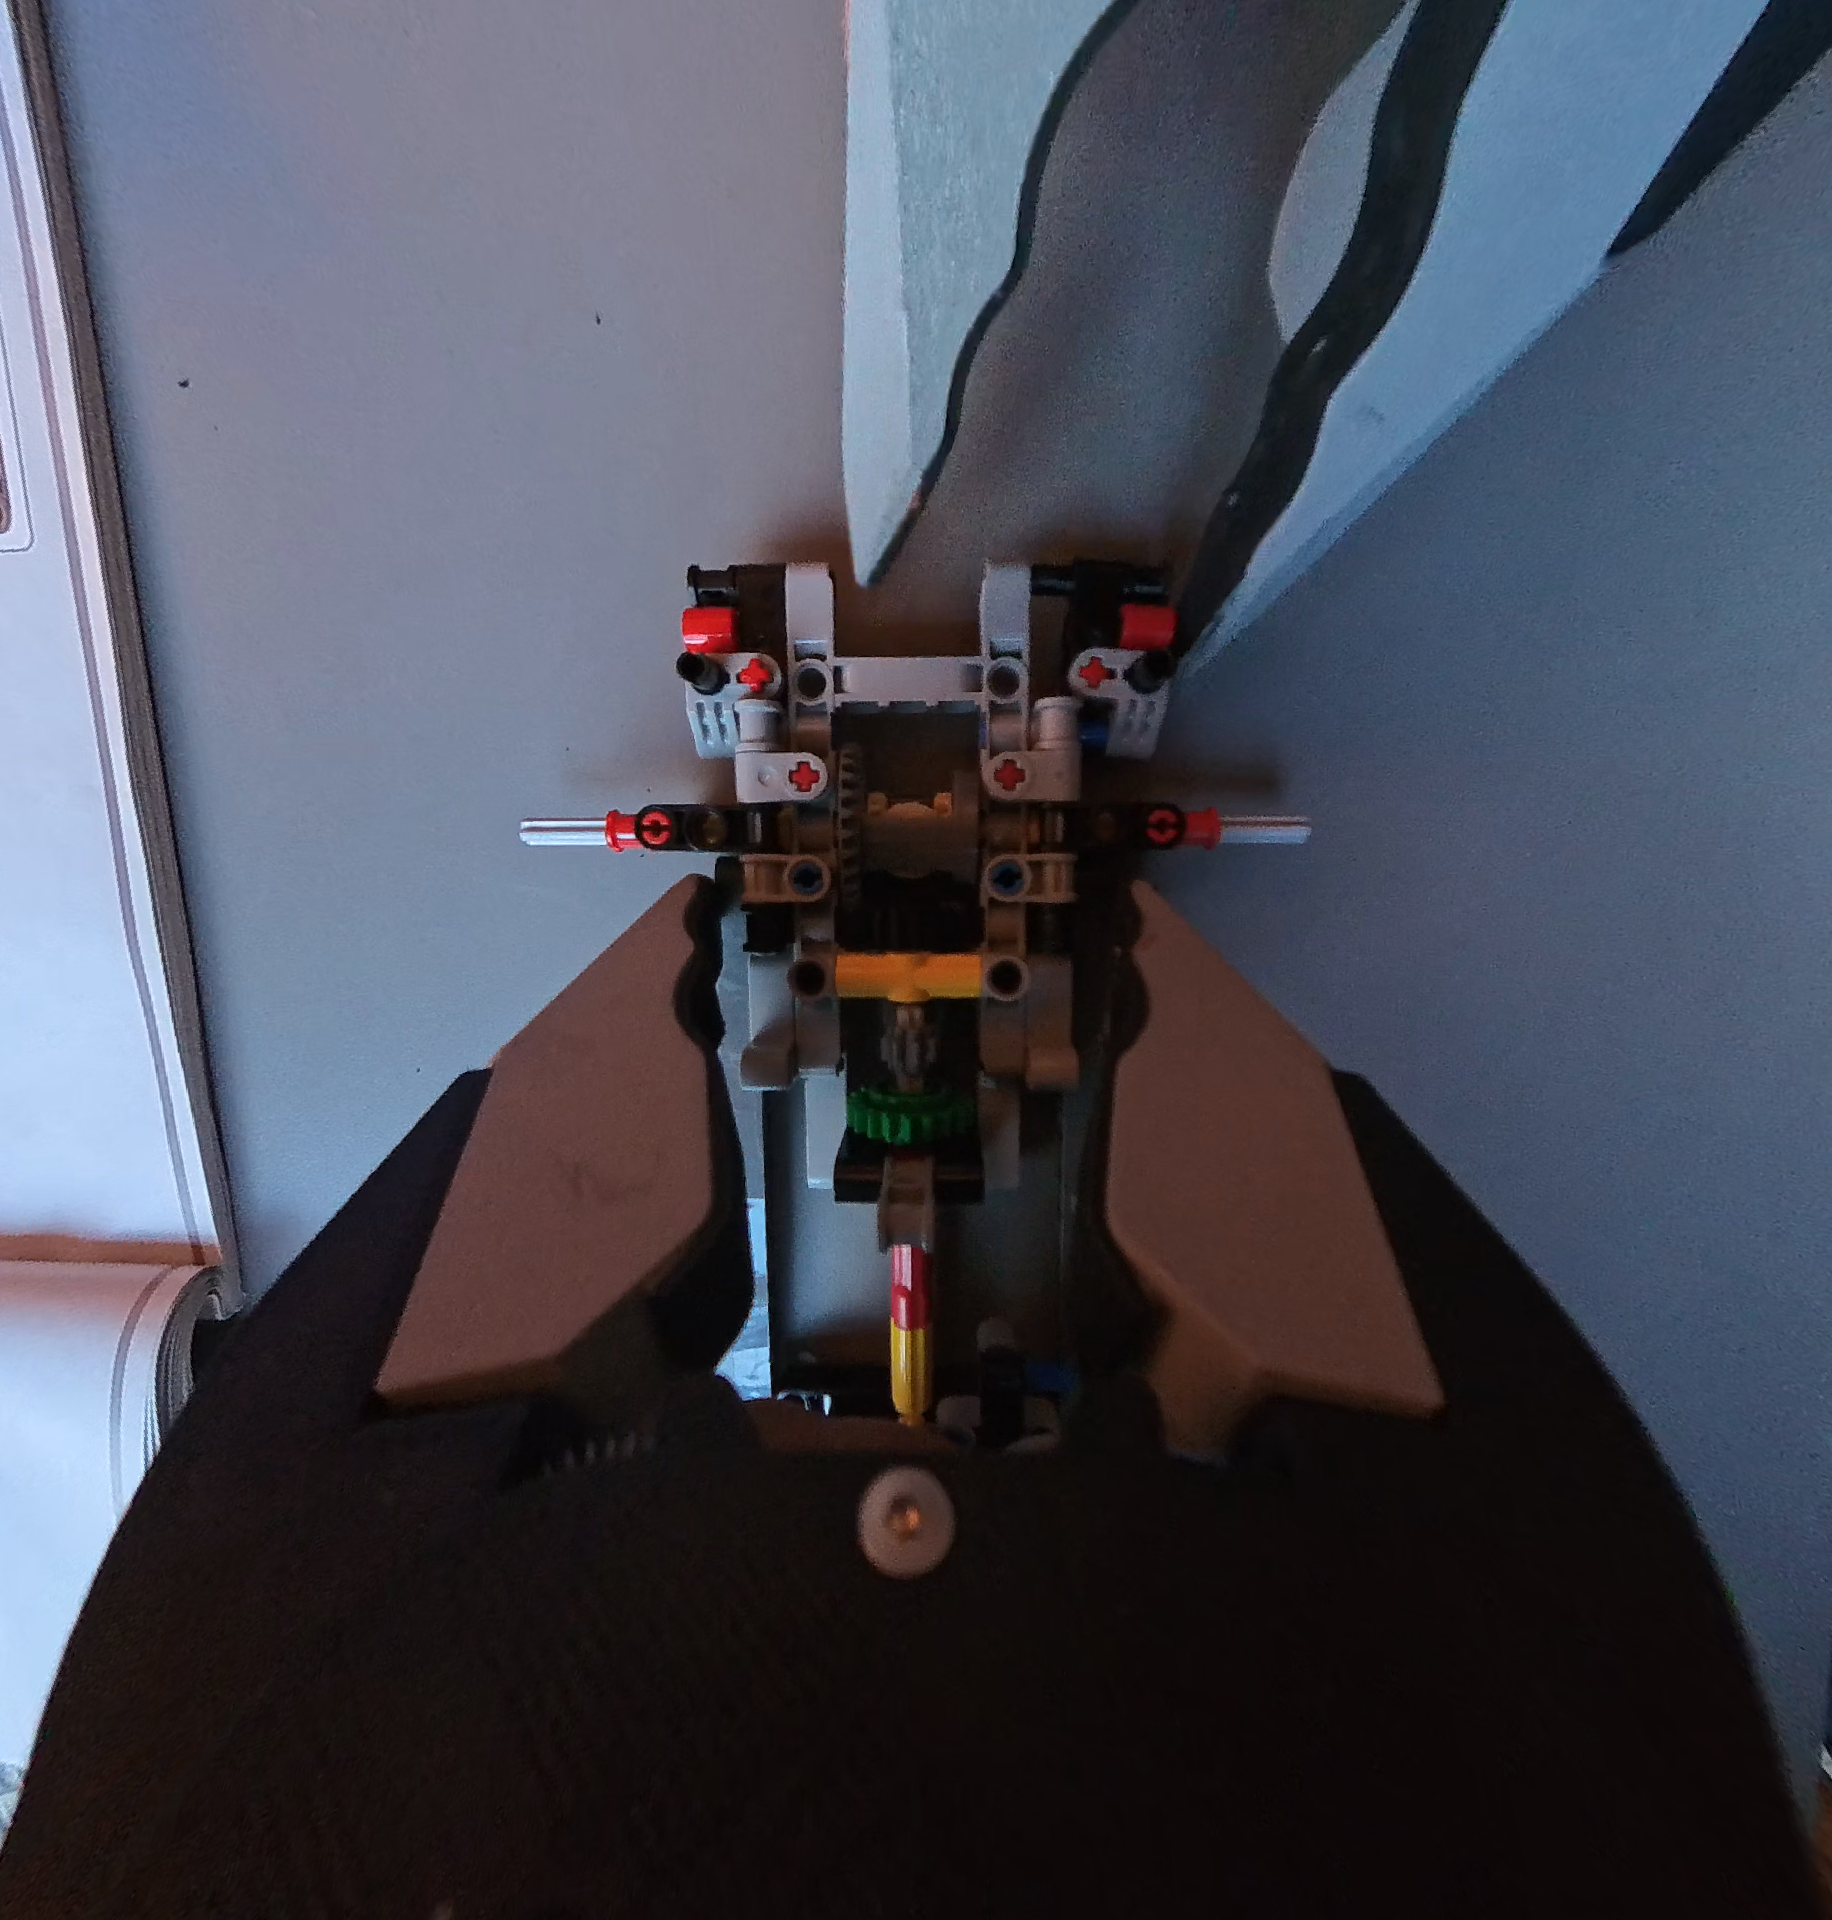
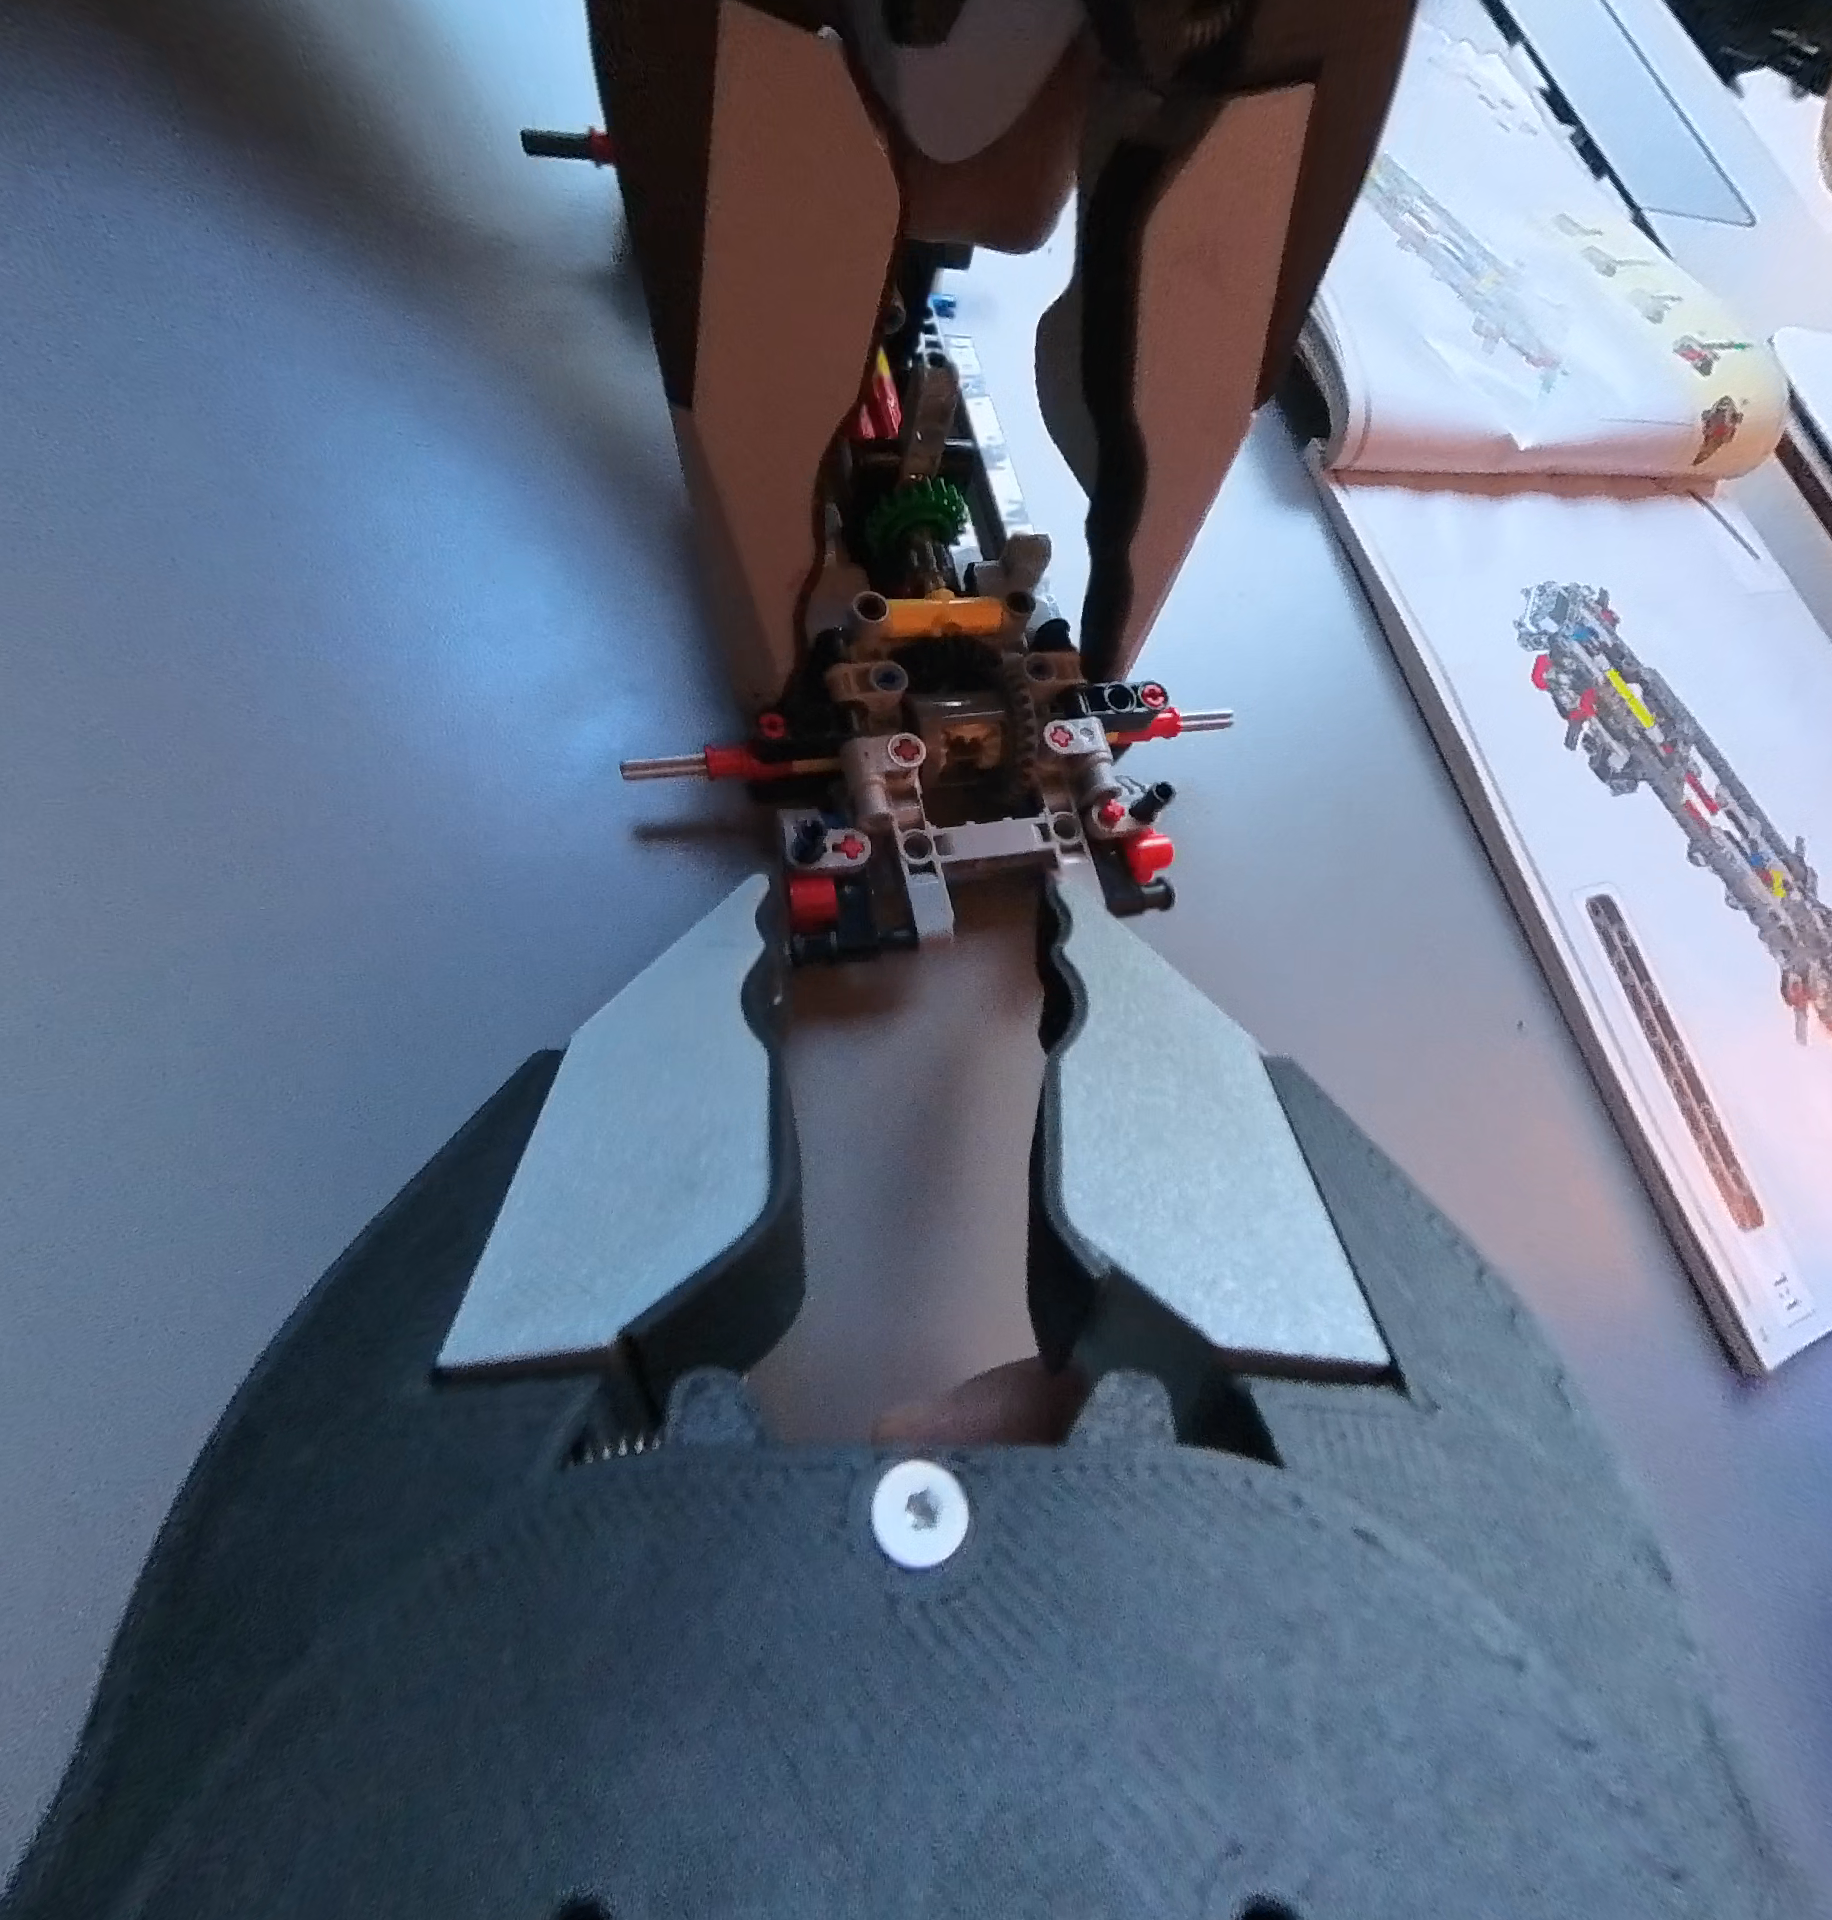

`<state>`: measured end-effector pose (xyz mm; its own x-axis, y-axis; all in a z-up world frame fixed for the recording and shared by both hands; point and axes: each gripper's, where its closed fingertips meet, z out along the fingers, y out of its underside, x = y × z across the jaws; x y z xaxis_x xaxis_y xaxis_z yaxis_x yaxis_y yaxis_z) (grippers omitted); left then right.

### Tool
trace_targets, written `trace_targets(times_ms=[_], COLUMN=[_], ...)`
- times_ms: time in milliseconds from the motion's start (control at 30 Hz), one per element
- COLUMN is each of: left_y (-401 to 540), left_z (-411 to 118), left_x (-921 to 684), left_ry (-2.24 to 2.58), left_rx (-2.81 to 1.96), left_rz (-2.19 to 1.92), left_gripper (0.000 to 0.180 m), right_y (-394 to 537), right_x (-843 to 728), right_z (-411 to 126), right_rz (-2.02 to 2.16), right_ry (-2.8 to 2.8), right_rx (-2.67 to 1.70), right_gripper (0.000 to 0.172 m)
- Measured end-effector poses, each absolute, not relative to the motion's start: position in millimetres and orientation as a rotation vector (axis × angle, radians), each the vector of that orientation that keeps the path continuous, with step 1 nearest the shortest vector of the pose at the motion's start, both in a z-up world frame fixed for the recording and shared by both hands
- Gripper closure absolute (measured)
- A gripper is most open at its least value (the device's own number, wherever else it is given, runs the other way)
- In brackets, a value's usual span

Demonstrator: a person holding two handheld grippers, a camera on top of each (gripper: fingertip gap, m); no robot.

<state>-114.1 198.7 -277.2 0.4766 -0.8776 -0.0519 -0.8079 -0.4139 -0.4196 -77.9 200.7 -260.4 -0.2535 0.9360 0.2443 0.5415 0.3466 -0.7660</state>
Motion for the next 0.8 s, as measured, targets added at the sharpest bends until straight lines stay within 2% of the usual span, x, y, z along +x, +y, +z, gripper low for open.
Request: trace_targets(times_ms=[300, 500, 800], left_y=[198, 197, 196], left_z=[-277, -277, -278], left_x=[-113, -112, -112], left_ry=[1.42, 1.435, 1.475], left_rx=[-2.337, -2.327, -2.315], left_rz=[-0.25, -0.253, -0.259], left_gripper=[0.108, 0.108, 0.108], right_y=[199, 193, 191], right_x=[-69, -70, -70], right_z=[-265, -269, -270], right_rz=[0.704, 0.731, 0.814], right_ry=[-1.953, -2.024, -2.124], right_rx=[-1.285, -1.252, -1.165], right_gripper=[0.129, 0.142, 0.142])
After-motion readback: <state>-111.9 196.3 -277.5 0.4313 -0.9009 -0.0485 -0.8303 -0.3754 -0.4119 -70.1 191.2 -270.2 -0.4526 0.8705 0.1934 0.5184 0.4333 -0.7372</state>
